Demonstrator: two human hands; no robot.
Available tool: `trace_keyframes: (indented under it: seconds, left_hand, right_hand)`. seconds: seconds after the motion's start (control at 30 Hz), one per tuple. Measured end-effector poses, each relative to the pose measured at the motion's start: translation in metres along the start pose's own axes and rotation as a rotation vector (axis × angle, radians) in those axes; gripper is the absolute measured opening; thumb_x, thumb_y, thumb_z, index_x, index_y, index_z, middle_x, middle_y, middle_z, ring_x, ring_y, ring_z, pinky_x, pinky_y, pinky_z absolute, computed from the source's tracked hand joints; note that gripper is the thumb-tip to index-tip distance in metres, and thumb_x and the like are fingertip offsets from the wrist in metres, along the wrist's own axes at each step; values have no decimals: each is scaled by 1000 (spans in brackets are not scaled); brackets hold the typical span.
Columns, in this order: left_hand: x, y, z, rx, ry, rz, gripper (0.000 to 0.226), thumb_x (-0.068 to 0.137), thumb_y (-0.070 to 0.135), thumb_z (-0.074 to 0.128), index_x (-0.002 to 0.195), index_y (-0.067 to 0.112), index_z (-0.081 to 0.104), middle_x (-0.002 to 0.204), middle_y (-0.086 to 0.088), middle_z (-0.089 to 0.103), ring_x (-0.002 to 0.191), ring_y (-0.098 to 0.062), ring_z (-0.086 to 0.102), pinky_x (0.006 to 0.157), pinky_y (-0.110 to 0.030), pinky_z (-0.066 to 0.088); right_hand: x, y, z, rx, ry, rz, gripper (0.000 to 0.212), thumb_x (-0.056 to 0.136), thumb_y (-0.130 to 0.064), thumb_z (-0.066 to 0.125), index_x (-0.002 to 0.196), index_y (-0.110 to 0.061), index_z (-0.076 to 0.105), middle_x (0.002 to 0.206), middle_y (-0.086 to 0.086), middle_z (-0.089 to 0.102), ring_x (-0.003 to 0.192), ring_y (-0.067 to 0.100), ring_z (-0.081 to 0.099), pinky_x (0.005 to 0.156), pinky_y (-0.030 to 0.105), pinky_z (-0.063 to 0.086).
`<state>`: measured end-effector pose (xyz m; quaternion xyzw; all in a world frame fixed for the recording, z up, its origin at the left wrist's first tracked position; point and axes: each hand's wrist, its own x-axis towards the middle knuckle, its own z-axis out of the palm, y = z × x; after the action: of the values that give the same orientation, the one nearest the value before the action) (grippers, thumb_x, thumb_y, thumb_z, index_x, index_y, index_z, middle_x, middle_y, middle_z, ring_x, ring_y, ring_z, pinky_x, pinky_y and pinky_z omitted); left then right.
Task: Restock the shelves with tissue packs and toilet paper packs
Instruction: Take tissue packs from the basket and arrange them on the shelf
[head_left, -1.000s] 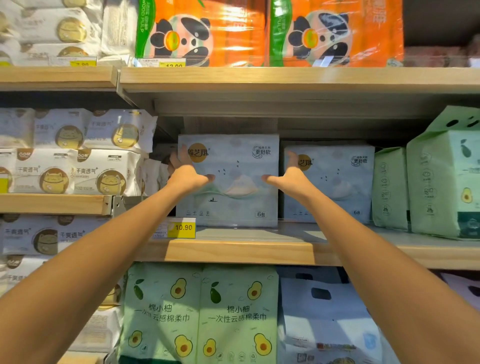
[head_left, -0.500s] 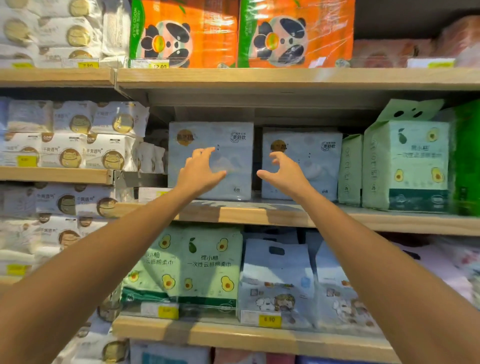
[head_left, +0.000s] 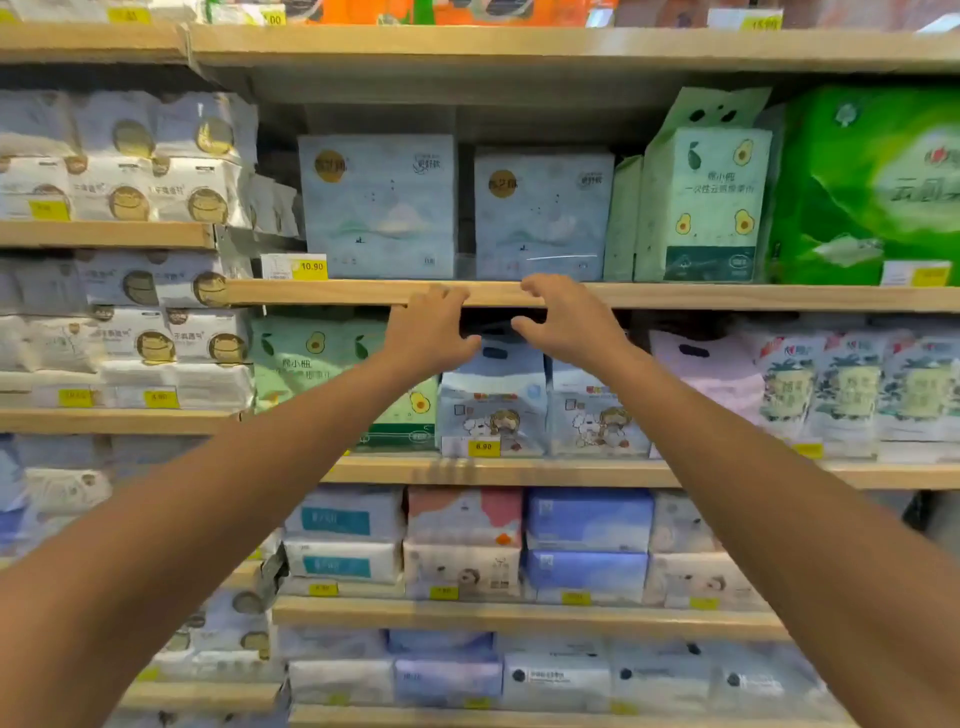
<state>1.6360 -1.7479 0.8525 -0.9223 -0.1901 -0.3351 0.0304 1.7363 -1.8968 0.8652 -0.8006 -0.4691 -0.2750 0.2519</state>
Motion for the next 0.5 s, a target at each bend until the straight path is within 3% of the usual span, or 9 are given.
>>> trace_keyframes:
  seconds: [0.33,0.5]
  left_hand:
    - [-135,61,36,37,-251,47,63,89,44,55,141,14,35,139,-11,45,124,-33,47,93,-45,44]
    - [-185,93,83,-34,-385,70,57,88,38,55,136,12,41,134,-14,49,121,-35,48,89,-45,43]
  right_hand:
    - [-172,16,15,-11,-305,184,50,90,-33,59,133,-10,49,129,13,57,120,32,52,94,44,47]
    - [-243,49,42,-19,-465,266,56,92,-36,56,141,-12,42,141,9,48,130,29,44,101,43,42]
